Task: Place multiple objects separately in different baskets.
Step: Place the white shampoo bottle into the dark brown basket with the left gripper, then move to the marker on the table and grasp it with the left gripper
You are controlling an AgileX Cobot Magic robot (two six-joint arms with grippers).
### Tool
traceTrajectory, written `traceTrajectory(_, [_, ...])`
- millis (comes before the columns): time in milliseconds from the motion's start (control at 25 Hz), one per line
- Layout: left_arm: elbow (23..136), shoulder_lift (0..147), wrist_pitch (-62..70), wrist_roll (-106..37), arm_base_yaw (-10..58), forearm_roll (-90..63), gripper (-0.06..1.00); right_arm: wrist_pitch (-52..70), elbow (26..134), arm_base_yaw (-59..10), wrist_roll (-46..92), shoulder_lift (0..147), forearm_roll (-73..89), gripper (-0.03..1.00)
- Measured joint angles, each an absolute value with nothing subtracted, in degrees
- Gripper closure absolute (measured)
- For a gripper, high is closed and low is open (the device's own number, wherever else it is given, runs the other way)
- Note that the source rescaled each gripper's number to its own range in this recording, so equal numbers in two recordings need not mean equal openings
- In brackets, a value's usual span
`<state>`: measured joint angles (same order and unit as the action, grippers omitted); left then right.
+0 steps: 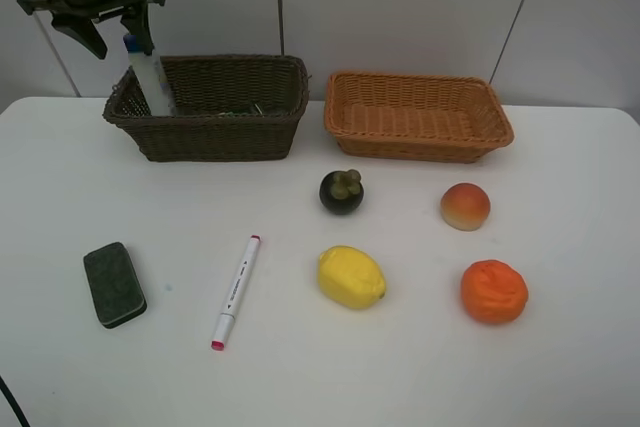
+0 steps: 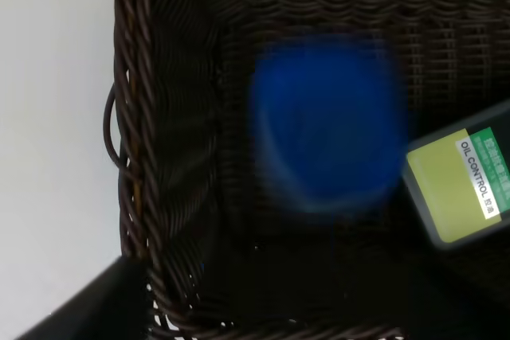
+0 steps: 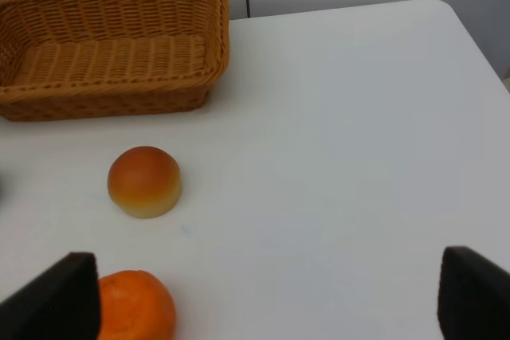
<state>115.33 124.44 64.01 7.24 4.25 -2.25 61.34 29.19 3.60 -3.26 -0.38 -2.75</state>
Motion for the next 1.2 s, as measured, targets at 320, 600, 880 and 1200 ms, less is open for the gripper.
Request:
traceTrajectory(320, [115.7, 123.35, 68.72, 8.57, 4.25, -5.34, 0.09, 61.34, 29.19, 3.6, -3.26, -0.38, -2.75, 0.14])
traceTrajectory(600, [108.73, 115.8, 68.72, 8.11, 4.66, -10.09, 0.09, 61.34, 29.19, 3.6, -3.26, -0.38, -2.75, 0.14])
traceTrajectory(880, [84.1, 100.28, 68.74, 7.43, 14.66, -12.42, 0.09, 61.34, 29.19, 3.6, -3.26, -0.38, -2.75, 0.14])
traceTrajectory(1200, [68.47, 98.56, 65.87, 11.78, 32.43, -12.07, 0.09, 61.34, 29.19, 3.6, -3.26, -0.38, -2.75, 0.14])
